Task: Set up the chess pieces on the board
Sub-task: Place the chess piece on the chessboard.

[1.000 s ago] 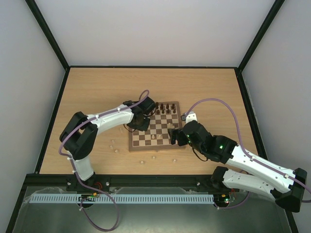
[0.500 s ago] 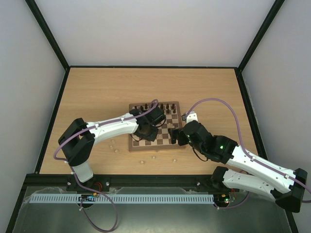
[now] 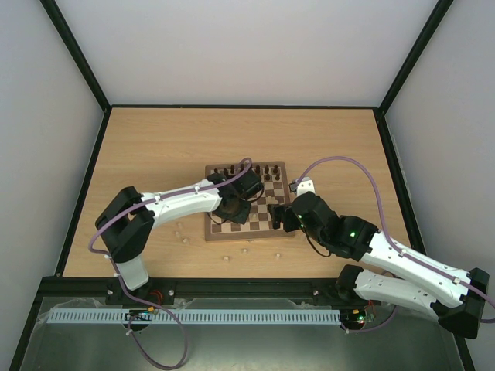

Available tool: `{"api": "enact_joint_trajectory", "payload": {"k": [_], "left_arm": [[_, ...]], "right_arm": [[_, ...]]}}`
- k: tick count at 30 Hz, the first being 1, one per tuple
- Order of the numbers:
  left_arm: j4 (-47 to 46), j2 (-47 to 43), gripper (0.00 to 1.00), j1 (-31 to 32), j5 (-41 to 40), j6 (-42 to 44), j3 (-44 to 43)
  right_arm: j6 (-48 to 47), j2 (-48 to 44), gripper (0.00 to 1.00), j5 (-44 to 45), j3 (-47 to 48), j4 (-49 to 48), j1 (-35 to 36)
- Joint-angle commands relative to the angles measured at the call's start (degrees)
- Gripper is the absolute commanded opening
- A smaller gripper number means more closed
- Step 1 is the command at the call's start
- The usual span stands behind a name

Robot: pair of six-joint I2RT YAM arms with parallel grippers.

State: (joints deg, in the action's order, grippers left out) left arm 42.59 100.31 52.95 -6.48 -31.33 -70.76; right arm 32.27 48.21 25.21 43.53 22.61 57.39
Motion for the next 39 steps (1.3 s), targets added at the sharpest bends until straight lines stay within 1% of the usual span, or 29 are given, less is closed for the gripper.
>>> {"api": "enact_joint_trajectory", "payload": {"k": [1,27,30,36,39], "left_arm": [[-0.5,0.5,0.11,-0.3,-0.4,-0.1,0.0],[-2.1,1.6,0.18,-1.0,-1.0,0.7,1.2],[-2.1,1.7,0.21,-1.0,-0.9,0.8,1.2],[-0.9,-0.3,0.24,-1.0,-1.2,0.3,0.1],[1.0,-2.6,0.3,-1.0,-2.4,0.2,-1.5]], "right_arm": [[0.6,-0.2,0.99,1.6,-0.2,1.6,0.1],[0.5,1.3,0.99,1.1,-0.5,1.2,0.1],[0.4,1.5,0.99,1.1,-0.5,1.2,0.1],[0.5,1.6,0.99,1.2,-0.4,1.3,0.1],[0.5,1.7,0.99,1.5,-0.3,1.3,0.1]]}}
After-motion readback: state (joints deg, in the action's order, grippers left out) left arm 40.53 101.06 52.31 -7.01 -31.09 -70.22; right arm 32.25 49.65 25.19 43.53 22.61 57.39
